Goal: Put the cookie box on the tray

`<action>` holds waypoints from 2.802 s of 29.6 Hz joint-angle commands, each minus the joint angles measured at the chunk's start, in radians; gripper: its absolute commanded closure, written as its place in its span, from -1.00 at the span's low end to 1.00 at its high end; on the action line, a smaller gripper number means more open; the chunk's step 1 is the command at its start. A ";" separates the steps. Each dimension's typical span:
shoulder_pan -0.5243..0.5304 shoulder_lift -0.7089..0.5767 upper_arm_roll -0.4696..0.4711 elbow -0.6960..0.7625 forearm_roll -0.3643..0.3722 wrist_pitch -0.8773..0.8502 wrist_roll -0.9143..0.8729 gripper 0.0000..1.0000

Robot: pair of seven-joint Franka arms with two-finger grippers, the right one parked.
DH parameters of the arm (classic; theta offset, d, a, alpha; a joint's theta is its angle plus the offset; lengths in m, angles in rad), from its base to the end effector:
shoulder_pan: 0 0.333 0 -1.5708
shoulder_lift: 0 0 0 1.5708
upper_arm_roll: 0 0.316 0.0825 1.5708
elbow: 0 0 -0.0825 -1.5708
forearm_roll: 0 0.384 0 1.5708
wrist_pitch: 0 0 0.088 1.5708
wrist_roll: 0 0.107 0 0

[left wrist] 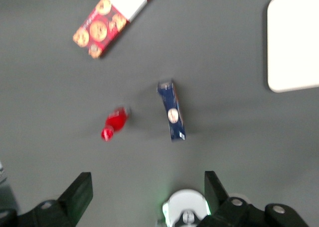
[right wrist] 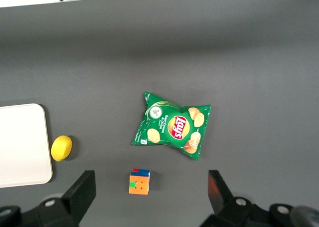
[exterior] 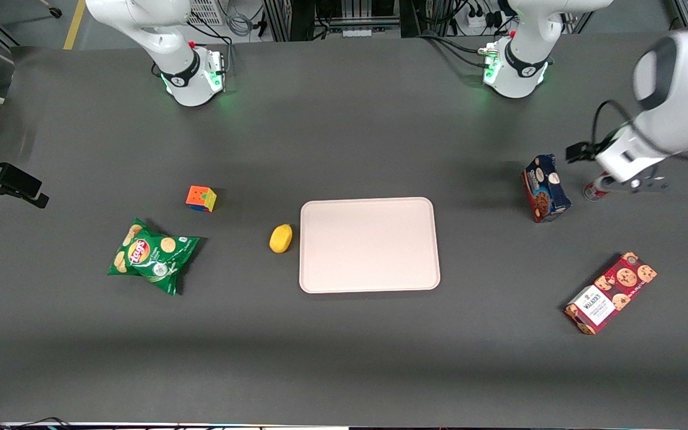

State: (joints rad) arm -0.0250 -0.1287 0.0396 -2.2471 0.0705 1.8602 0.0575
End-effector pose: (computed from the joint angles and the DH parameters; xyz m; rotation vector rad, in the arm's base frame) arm 0.4698 0.0125 0.4017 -3.0633 0.1115 0.4010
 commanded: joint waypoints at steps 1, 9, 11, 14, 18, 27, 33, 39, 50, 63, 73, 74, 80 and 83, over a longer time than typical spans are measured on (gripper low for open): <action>-0.013 0.024 0.003 -0.140 0.000 0.206 -0.084 -1.00; -0.013 0.104 0.003 -0.264 0.000 0.479 -0.084 -1.00; -0.015 0.124 0.003 -0.276 0.000 0.520 -0.084 -1.00; -0.015 0.139 0.003 -0.293 0.000 0.563 -0.085 -0.74; -0.013 0.149 0.003 -0.315 0.000 0.577 -0.094 0.75; -0.012 0.139 0.005 -0.302 0.000 0.542 -0.094 1.00; -0.013 0.097 0.000 -0.192 0.000 0.384 -0.093 1.00; -0.016 0.072 -0.032 0.077 0.000 0.067 -0.085 1.00; -0.018 0.153 -0.093 0.713 -0.087 -0.375 -0.137 1.00; -0.020 0.362 -0.429 0.894 -0.117 -0.371 -0.541 1.00; -0.033 0.687 -0.553 0.874 0.017 -0.201 -0.588 1.00; -0.039 0.710 -0.555 0.870 0.031 -0.176 -0.588 1.00; -0.049 0.785 -0.555 0.804 0.069 -0.030 -0.597 1.00; -0.050 0.791 -0.555 0.752 0.075 0.058 -0.626 1.00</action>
State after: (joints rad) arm -0.0678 0.6782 -0.5063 -1.4391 0.1168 1.8285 -0.5122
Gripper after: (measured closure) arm 0.868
